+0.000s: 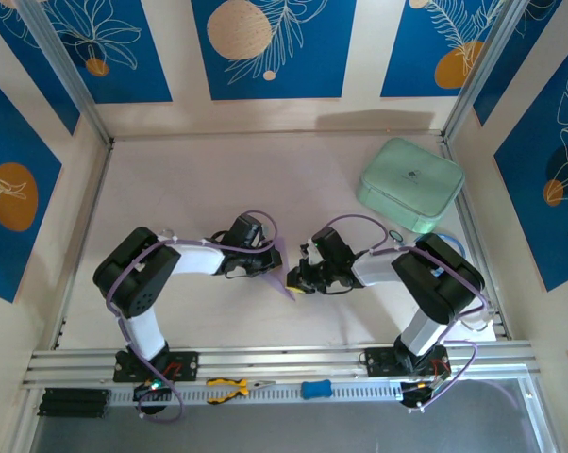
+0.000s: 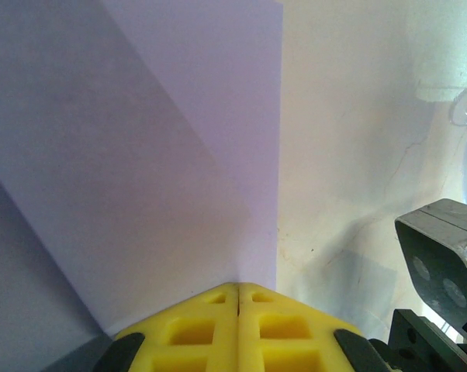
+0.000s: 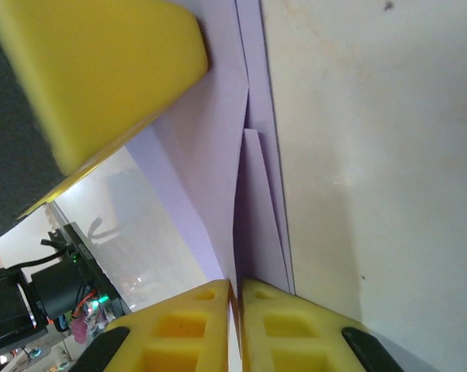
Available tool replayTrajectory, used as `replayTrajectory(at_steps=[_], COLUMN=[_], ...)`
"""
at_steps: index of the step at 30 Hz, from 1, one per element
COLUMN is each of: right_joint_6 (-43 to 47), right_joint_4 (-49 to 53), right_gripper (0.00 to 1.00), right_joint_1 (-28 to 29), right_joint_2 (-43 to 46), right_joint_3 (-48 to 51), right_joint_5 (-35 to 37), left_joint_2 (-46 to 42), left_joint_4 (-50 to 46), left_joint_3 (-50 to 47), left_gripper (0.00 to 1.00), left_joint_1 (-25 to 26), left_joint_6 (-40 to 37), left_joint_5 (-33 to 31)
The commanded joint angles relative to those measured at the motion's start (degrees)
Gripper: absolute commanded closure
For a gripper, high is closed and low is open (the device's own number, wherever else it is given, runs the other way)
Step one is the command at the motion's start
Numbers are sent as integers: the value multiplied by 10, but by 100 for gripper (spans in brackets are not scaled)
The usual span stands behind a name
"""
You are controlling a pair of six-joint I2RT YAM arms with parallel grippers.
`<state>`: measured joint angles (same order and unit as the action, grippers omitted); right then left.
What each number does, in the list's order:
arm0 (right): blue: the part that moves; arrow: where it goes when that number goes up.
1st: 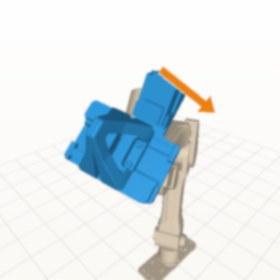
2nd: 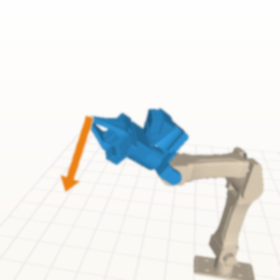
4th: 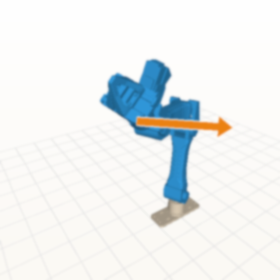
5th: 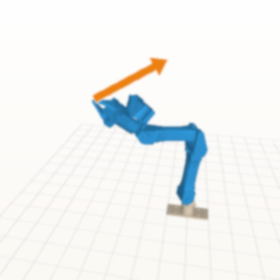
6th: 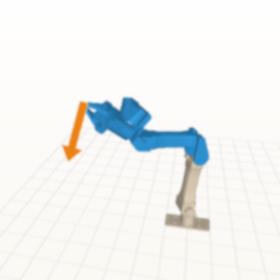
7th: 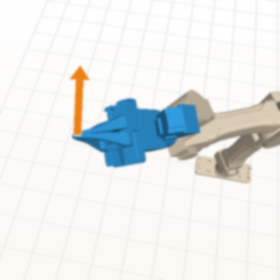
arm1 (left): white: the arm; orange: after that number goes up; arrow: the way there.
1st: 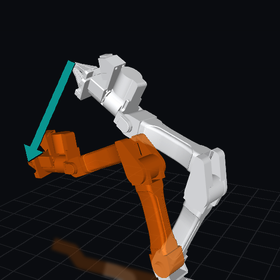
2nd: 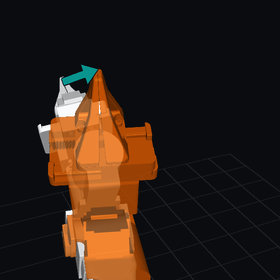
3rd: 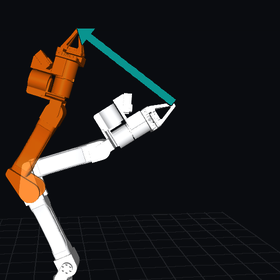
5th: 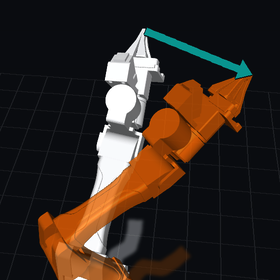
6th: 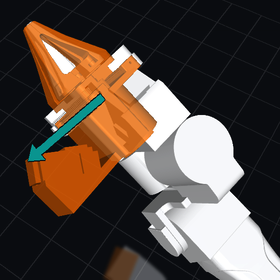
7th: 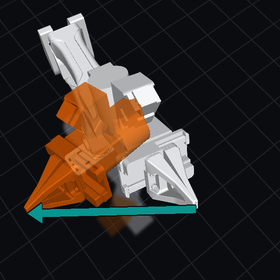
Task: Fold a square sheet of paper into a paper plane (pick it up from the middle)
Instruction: Fourth fold the wing at the center of the table.
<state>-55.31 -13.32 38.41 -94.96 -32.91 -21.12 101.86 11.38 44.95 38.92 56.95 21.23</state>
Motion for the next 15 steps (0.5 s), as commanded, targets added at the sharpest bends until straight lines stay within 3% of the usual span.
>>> replayTrajectory(at_steps=[1, 9, 15], right_joint_6=[12, 46, 47], right_joint_4=[55, 90, 69], right_gripper=[87, 81, 86], right_joint_1=[4, 22, 29], right_joint_2=[8, 9, 5], right_joint_3=[9, -27, -37], right_joint_5=[12, 33, 38], left_joint_2=[21, 22, 20], left_joint_4=[-15, -13, -7], left_joint_3=[1, 2, 0], left_gripper=[99, 99, 99], left_joint_1=[4, 3, 4], left_joint_6=[0, 1, 3], left_joint_5=[-2, 1, 2])
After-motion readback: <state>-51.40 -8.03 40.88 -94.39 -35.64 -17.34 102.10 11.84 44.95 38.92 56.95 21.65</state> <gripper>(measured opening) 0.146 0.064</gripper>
